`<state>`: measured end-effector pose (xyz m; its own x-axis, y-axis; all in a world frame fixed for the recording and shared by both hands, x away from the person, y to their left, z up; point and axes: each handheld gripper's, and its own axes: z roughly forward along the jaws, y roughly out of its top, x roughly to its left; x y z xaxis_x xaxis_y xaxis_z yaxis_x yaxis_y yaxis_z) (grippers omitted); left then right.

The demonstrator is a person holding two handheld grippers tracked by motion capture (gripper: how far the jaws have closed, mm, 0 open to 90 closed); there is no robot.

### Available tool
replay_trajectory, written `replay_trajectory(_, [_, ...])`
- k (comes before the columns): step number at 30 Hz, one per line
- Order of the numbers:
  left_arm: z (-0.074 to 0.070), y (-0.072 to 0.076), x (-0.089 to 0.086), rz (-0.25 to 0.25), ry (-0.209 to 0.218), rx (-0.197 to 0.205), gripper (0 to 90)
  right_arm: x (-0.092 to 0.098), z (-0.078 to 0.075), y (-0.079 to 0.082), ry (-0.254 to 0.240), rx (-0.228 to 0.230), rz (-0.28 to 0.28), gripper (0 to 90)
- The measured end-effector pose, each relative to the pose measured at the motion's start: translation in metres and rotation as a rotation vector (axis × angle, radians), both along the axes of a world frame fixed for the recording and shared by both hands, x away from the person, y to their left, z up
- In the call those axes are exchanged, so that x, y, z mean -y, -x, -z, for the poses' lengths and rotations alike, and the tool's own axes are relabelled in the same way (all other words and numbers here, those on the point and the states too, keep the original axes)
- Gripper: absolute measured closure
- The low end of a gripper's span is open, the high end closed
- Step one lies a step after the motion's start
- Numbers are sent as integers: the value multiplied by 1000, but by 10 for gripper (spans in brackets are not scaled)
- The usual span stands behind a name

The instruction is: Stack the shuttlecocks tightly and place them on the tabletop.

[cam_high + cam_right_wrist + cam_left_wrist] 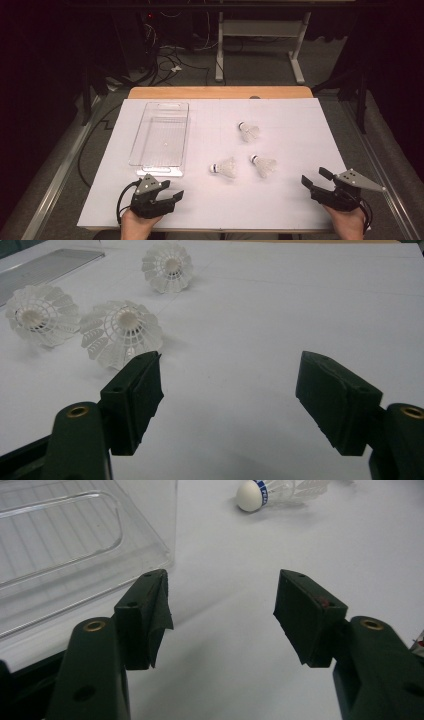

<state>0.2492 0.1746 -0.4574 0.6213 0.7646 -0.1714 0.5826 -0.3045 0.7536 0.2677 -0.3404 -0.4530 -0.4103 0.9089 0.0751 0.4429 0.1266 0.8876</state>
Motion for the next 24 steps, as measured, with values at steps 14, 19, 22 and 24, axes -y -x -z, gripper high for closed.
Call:
replay_trajectory(14, [-1,-1,26,56,-15,-15,416,0,0,0,-1,-1,-4,271])
replay_trajectory(19, [0,-1,33,70,-14,-20,417,0,0,0,0,-1,-6,271])
replay_trajectory(22, [0,-3,41,83,-13,-25,417,0,0,0,0,-2,-7,271])
replay_trajectory(24, [0,-4,45,84,-17,-24,417,0,0,0,1,-2,-8,271])
